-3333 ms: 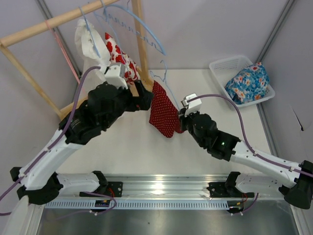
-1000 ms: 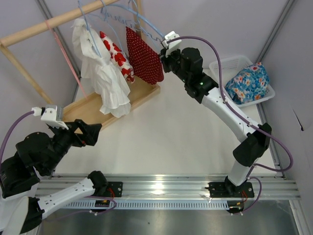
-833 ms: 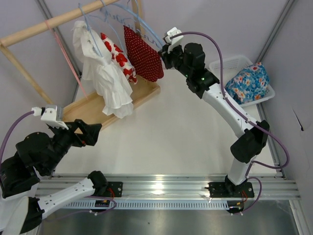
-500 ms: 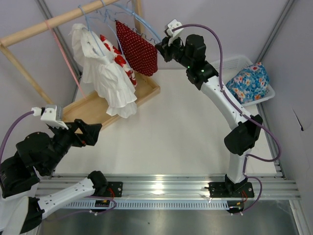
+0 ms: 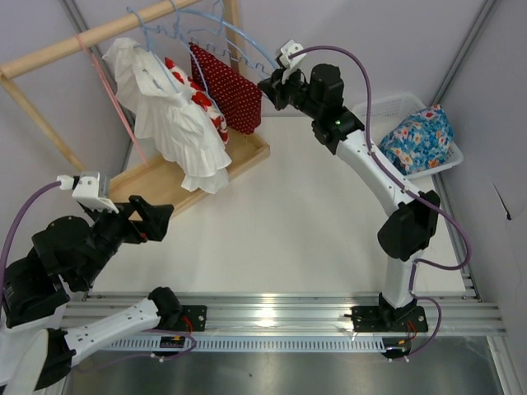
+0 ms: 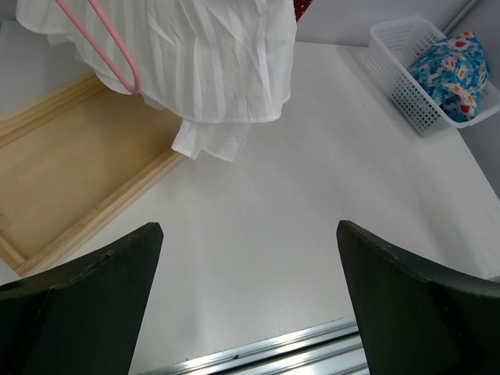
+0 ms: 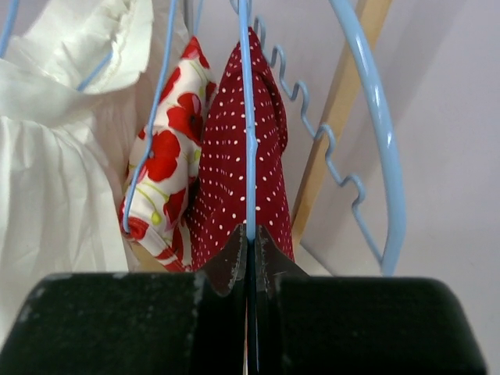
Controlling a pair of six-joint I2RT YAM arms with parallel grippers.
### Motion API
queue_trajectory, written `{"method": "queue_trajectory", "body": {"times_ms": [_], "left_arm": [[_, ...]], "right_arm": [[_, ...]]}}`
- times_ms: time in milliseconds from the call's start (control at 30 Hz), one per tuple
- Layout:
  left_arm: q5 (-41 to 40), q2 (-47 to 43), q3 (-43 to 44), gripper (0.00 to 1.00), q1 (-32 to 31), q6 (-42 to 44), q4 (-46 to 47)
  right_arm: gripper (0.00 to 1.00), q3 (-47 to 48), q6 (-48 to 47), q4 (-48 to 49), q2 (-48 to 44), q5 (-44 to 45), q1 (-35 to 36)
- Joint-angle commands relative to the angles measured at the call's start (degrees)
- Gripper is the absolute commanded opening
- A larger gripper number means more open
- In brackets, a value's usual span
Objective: Place the skirt on the hanger
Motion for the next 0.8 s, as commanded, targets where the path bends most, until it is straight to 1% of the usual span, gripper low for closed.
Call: {"method": "queue_trajectory", "body": {"times_ms": [0,67,167,267,400,600,700,767], "left_arm": [[-0.1,1.6,1.7,1.0,0.3,0.3,0.5],[0.1,2.4,1.8,0.99,0.3,0.7,0.7],[0.5,3.3,1.9,0.99,0.3,1.4,1.3],[0.9,4.0,1.8,0.99,0.3,1.9,2.0],[1.5,4.5,1.4,1.0,0.3,2.0,2.7],[1.9,4.2,1.0,1.0,0.3,1.8,2.7],[2.0,4.3,1.0,1.0,0.3,1.8,2.8],[2.0,4.0,0.9,0.99,0.3,1.7,2.8]], "right_arm": [[0.0,-3.9,2.9,10.1,-5.7,5.1,-0.1],[0.0,-6.8,3.8,11.4,-7.8,7.2,-0.1],[0.0,-7.9,4.4,12.4,-9.2,8.5,-0.2],[0.0,-8.7,4.4,12.9,-10.7,7.3,-0.2],[0.0,-12.8,3.8,16.6,-13.8,5.2,-0.2],[0.0,-13.1,4.4,16.9,-15.2,7.6,-0.2],[0.0,-13.0,3.6,16.4,-15.3,6.4,0.0],[0.0,-12.3,3.1,15.5,-14.8,3.7,0.0]]}}
